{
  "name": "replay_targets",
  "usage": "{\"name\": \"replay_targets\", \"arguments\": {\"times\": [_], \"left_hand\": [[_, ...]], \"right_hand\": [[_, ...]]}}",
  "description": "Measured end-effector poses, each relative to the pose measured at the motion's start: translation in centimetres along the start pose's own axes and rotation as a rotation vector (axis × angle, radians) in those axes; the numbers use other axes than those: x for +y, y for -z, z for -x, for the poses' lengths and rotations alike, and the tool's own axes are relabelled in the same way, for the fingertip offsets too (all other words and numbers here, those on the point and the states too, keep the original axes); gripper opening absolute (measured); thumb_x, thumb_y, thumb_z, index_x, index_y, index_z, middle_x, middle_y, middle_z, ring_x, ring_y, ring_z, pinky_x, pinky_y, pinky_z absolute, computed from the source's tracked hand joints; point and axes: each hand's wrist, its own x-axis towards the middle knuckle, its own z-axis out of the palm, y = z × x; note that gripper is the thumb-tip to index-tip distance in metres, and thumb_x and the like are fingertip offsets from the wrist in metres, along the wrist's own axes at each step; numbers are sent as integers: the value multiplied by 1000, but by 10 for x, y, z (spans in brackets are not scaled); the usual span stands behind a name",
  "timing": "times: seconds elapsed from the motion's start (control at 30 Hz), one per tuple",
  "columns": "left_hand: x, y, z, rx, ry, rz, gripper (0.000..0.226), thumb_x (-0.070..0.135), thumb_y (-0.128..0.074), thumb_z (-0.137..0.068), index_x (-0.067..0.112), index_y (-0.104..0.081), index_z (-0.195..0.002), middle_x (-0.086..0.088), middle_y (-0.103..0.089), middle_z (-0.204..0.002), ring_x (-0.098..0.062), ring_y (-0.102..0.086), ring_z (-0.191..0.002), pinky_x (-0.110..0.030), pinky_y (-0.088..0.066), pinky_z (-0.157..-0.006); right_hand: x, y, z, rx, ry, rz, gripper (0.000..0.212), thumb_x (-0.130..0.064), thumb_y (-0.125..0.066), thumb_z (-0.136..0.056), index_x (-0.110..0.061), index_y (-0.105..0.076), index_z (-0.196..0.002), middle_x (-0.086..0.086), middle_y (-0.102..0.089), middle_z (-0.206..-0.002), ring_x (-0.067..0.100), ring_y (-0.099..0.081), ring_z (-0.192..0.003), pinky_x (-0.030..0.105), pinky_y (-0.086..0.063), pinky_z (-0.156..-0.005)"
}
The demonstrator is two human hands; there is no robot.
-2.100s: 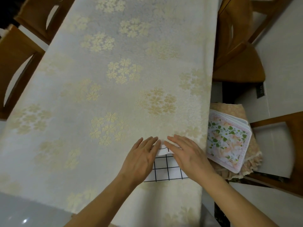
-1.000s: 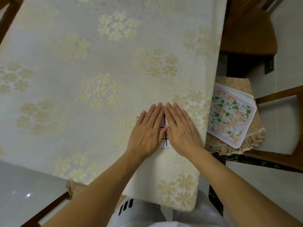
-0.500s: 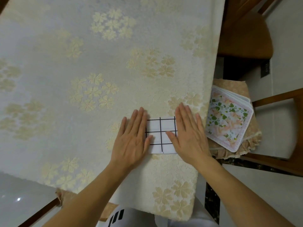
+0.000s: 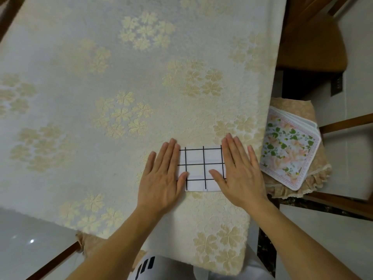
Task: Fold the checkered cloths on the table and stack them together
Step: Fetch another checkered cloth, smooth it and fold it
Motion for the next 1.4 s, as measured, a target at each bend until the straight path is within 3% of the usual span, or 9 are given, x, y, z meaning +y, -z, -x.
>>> {"name": "replay_targets", "arguments": {"times": [0.2, 0.27, 0.33, 0.43, 0.53, 0.77, 1.1, 1.23, 1.4], "left_hand": [[2, 9, -1, -21, -6, 43, 70, 53, -15, -103, 13, -1, -158, -3, 4, -167, -16, 7, -153, -46, -10, -124], [3, 18, 1, 10, 35, 117, 68, 51, -20, -103, 14, -7, -159, -2, -2, -167, -16, 1, -154, -46, -11, -124], [5, 30, 6, 123, 159, 221, 61, 43, -33, -102, 12, -29, -154, -8, -26, -162, -24, -24, -149, -42, -25, -120], [9, 41, 18, 310, 413, 392, 31, 32, -48, -100, 10, -61, -118, -8, -62, -119, -28, -56, -106, -40, -49, -87], [14, 42, 20, 250, 574, 513, 17, 32, -55, -97, 16, -62, -97, 1, -58, -92, -23, -56, -85, -43, -50, -74], [32, 41, 9, 185, 700, 541, 20, 37, -59, -94, 18, -63, -94, 4, -59, -92, -19, -54, -86, -41, -49, -79], [50, 41, 0, 166, 959, 576, 20, 38, -58, -95, 19, -65, -98, 5, -61, -97, -19, -57, -85, -40, -45, -84], [48, 39, -6, 84, 955, 546, 23, 38, -54, -98, 20, -66, -96, 2, -65, -97, -22, -61, -87, -37, -39, -78], [47, 46, -3, 129, 815, 630, 12, 25, -53, -98, 15, -56, -92, 0, -54, -94, -22, -55, -84, -33, -42, -73]], "right_hand": [[-2, 11, 0, -57, 3, -37, 81, -66, -10, -100, -12, 8, -158, 3, 15, -166, 16, 14, -153, 45, -1, -125], [-1, 20, 1, -58, 0, -165, 73, -57, -20, -104, -16, 7, -158, 0, 14, -166, 14, 13, -152, 39, 1, -125], [-1, 28, 7, 37, -93, -366, 65, -37, -42, -104, -15, -15, -159, 4, -17, -165, 19, -15, -150, 37, -19, -122], [-3, 34, 21, 267, -282, -486, 36, -23, -58, -98, -13, -55, -132, 5, -59, -116, 26, -56, -106, 43, -52, -86], [-12, 33, 26, 278, -408, -547, 13, -24, -63, -95, -13, -62, -103, -2, -56, -89, 21, -55, -81, 35, -47, -67], [-23, 18, 8, 160, -789, -743, 20, -36, -68, -91, -20, -57, -93, 2, -64, -89, 28, -60, -92, 38, -53, -73], [-39, 12, -8, 171, -905, -729, 23, -41, -71, -86, -23, -60, -77, 6, -68, -87, 31, -63, -89, 44, -57, -76], [-38, 11, -11, 131, -882, -689, 26, -43, -69, -88, -19, -68, -80, 8, -67, -86, 31, -61, -88, 41, -55, -76], [-32, 21, -9, 61, -830, -770, 31, -35, -68, -90, -22, -53, -66, 6, -63, -79, 27, -60, -76, 38, -53, -68]]}}
